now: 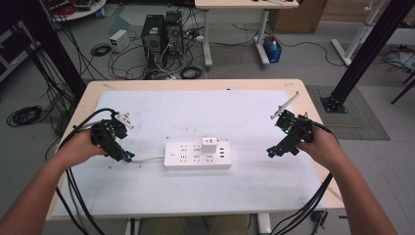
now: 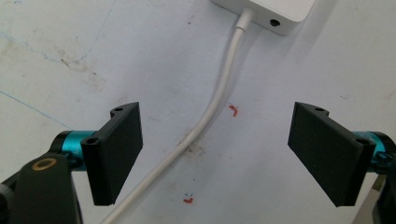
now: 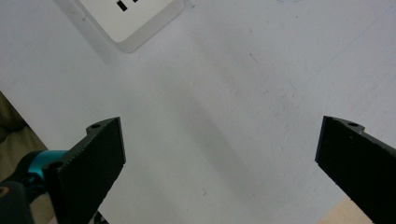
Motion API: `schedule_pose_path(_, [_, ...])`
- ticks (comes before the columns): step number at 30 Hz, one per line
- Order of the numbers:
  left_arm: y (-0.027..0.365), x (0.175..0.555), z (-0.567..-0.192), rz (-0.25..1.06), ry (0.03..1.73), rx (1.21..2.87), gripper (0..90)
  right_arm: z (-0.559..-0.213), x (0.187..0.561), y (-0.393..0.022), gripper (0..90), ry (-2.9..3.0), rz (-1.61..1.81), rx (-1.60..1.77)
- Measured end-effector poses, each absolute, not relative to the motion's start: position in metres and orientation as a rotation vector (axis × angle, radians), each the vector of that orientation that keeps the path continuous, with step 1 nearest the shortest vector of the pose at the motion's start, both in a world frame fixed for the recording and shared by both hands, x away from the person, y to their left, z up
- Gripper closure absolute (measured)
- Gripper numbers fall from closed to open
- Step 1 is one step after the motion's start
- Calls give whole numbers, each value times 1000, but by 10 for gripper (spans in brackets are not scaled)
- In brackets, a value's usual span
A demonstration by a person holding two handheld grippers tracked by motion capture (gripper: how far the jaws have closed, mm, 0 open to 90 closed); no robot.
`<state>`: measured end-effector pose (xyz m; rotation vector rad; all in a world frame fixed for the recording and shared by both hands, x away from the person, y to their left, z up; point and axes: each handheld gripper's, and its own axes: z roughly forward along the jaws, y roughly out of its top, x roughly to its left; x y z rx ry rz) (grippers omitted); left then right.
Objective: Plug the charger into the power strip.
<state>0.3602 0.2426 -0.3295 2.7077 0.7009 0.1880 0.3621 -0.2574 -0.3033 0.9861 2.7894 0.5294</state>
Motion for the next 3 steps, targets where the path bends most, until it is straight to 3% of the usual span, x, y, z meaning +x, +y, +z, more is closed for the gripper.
schedule_pose_path(3, [242,360,-331,189,696,2715,180,-304,362,-258,9,2785,534,990])
